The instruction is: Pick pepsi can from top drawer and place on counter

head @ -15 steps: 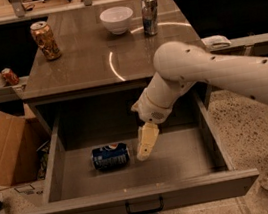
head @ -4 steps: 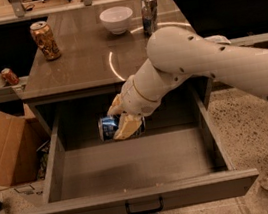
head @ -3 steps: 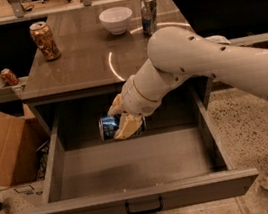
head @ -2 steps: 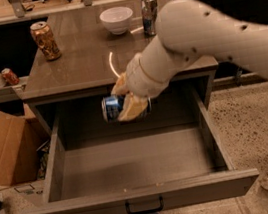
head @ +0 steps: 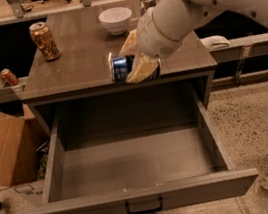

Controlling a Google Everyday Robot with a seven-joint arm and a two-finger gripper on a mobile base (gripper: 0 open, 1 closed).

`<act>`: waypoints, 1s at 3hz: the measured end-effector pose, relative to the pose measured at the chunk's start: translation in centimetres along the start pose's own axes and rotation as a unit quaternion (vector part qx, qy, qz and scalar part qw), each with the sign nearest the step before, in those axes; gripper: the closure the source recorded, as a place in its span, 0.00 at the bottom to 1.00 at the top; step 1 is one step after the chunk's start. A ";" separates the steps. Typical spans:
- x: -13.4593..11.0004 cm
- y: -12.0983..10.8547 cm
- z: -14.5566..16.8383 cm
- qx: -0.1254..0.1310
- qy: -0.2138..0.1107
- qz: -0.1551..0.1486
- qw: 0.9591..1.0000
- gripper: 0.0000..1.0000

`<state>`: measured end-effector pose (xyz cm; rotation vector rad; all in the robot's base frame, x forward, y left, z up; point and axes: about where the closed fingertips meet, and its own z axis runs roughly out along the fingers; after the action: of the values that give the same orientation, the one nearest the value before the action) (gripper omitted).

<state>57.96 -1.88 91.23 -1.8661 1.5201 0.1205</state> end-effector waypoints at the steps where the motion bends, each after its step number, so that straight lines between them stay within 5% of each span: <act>1: 1.6 -4.3 -0.4 0.009 -0.009 0.022 1.000 1.00; 3: 4.4 -10.1 2.9 0.006 -0.057 0.067 0.996 1.00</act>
Offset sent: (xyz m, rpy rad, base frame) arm 0.1295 -0.0319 0.0159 0.1785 0.0604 -0.0769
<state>69.21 -3.35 91.62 -1.7174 1.5618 0.2731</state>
